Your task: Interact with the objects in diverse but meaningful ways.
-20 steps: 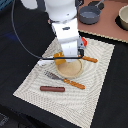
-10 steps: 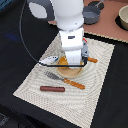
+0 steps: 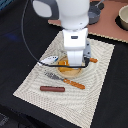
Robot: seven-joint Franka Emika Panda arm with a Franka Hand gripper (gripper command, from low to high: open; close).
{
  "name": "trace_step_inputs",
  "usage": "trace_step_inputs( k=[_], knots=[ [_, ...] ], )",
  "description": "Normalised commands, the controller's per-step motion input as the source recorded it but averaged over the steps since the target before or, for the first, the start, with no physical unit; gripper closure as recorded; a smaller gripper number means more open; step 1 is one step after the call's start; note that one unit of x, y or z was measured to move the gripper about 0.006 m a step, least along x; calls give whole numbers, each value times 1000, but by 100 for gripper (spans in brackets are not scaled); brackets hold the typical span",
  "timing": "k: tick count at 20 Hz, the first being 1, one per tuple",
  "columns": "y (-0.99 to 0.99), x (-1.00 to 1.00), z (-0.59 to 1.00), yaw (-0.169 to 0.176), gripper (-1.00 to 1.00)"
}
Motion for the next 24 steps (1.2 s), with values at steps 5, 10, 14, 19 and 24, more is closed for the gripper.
trace_step_inputs(
  k=[5,10,14,19,24],
  knots=[
    [804,242,510,-87,-100],
    [799,0,-105,-177,-100],
    [638,-115,-280,-209,-100],
    [462,-207,-56,-41,-100],
    [465,-147,-223,1,-100]
  ],
)
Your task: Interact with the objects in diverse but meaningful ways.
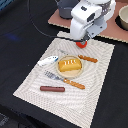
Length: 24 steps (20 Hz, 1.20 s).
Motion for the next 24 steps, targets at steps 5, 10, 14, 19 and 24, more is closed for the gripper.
trace_step_inputs(
  k=[5,10,14,19,24],
  knots=[
    [334,-94,-317,2,-100],
    [262,-132,-394,1,-100],
    [274,-157,-392,0,-100],
    [472,-171,-295,14,-100],
    [505,-175,-182,17,100]
  ],
)
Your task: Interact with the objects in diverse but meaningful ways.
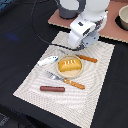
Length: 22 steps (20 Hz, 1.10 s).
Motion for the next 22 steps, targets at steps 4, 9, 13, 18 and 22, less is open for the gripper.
trace_step_inputs(
  k=[4,9,13,18,22],
  knots=[
    [511,-109,-84,32,100],
    [421,-209,-183,27,100],
    [229,-198,142,10,100],
    [-263,-393,889,-2,100],
    [-351,-594,730,0,100]
  ],
)
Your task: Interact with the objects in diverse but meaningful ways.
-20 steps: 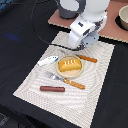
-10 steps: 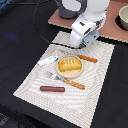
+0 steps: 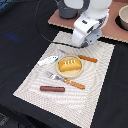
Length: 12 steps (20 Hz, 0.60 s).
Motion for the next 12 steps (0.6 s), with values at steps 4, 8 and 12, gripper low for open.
trace_step_inputs(
  k=[4,8,12],
  knots=[
    [-331,-582,649,0,100],
    [-306,-650,306,-13,100],
    [-354,-735,-10,-18,100]
  ],
)
